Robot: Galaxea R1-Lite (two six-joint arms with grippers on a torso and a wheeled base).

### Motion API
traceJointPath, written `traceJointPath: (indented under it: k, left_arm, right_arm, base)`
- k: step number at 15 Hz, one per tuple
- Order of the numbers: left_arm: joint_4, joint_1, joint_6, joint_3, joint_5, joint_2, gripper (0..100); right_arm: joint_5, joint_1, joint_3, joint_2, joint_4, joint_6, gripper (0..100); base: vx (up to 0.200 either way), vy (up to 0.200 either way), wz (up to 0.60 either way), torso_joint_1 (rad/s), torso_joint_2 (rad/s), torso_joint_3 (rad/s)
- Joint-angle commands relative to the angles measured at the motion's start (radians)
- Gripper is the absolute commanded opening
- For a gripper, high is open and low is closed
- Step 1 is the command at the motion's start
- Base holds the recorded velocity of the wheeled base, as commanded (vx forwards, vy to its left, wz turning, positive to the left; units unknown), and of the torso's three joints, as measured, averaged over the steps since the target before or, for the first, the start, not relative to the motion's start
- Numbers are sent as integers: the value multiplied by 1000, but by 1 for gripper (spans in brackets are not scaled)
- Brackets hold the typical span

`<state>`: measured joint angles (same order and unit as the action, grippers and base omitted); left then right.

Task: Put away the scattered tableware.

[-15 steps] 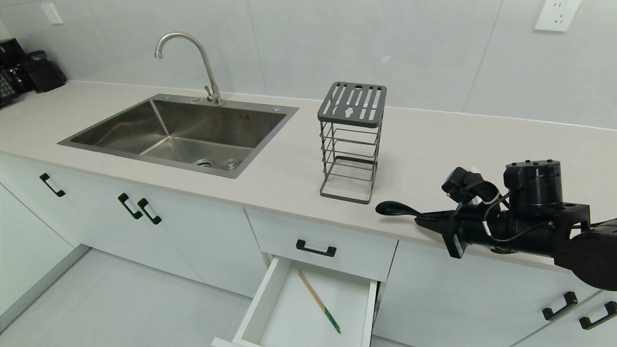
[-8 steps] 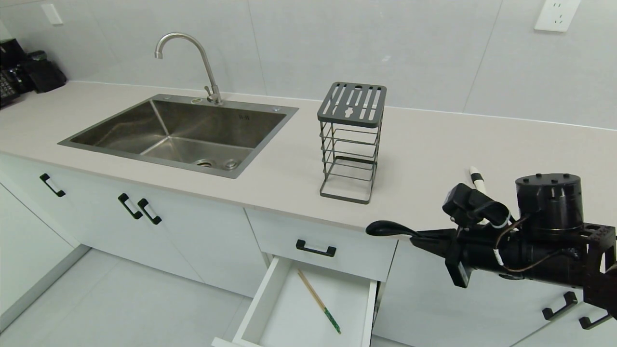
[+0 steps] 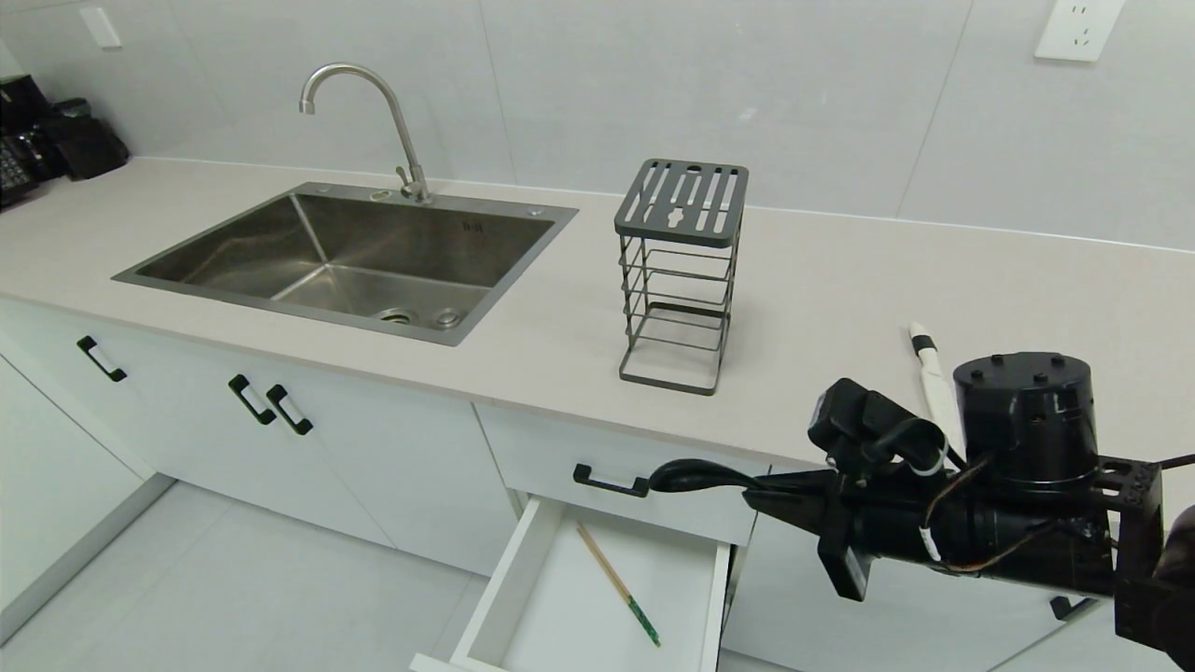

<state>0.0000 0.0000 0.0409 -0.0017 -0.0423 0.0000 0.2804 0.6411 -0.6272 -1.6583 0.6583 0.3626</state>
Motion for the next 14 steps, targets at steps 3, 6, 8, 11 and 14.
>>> traceJointPath:
  k: [3, 6, 8, 11, 14]
  left_arm:
    - [0, 0, 1, 0, -1, 0, 100]
    - [0, 0, 1, 0, -1, 0, 100]
    - [0, 0, 1, 0, -1, 0, 100]
    - [0, 0, 1, 0, -1, 0, 100]
    - [0, 0, 1, 0, -1, 0, 100]
  right_arm:
    - [-46, 135, -23, -26, 35, -108, 0]
    - [-52, 177, -92, -86, 38, -116, 0]
    - [-96, 247, -115, -138, 52, -169, 0]
    - [-153, 318, -111, -198, 46, -229, 0]
    - [-202, 359, -104, -219, 44, -300, 0]
  base:
    - [0, 0, 0, 0, 0, 0]
    - [0, 0, 0, 0, 0, 0]
    - [0, 0, 0, 0, 0, 0]
    - [0, 0, 0, 0, 0, 0]
    - [0, 0, 0, 0, 0, 0]
